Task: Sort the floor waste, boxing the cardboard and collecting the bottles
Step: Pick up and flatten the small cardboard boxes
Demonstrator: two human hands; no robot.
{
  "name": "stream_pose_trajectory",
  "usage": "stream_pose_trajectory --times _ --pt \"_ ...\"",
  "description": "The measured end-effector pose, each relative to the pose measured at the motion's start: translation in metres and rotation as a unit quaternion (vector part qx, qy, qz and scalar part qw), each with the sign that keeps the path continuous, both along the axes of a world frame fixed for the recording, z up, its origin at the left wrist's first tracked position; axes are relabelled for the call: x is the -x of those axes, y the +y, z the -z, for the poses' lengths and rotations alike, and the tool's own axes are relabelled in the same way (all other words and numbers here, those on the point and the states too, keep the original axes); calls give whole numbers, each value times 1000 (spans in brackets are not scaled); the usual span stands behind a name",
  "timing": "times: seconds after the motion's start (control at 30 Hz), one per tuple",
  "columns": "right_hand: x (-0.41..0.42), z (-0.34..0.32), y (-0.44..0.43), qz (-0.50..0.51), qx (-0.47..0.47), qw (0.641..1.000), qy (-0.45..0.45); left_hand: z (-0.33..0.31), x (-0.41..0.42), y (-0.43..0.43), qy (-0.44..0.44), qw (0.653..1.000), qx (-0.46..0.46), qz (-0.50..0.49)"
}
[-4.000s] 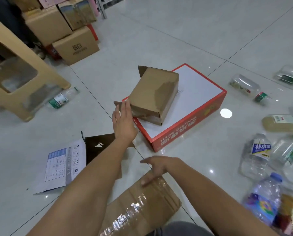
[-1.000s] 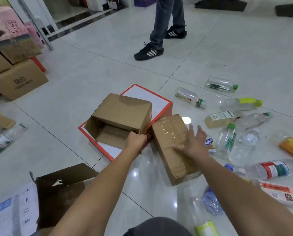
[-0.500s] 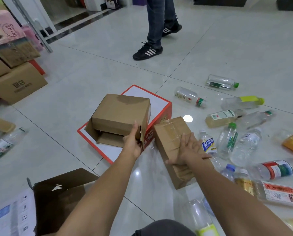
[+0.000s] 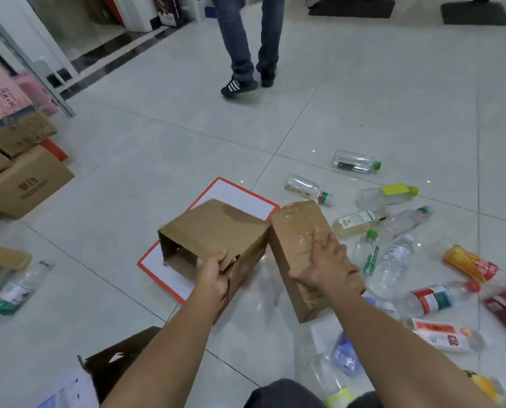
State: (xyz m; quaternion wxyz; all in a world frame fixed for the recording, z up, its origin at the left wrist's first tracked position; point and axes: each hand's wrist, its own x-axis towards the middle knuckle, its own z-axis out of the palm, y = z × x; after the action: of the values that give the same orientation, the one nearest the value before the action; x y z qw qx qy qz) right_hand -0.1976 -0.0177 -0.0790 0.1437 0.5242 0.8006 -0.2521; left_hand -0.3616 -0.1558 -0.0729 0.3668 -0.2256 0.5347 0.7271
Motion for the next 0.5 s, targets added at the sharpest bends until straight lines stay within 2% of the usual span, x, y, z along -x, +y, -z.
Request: stream_pose_trajectory --times 0.13,0.27,0.37,0.5 --pt "-28 -105 6 38 -2 999 -17 -106 -28 13 27 983 85 158" --pt "-79 -216 2 121 10 992 -14 -223 -59 29 35 952 108 285" --pt "-130 -303 -15 203 13 979 -18 -308 -92 53 47 902 124 410" --pt "-202 -407 -61 343 15 939 -20 -419 -163 75 95 806 146 566"
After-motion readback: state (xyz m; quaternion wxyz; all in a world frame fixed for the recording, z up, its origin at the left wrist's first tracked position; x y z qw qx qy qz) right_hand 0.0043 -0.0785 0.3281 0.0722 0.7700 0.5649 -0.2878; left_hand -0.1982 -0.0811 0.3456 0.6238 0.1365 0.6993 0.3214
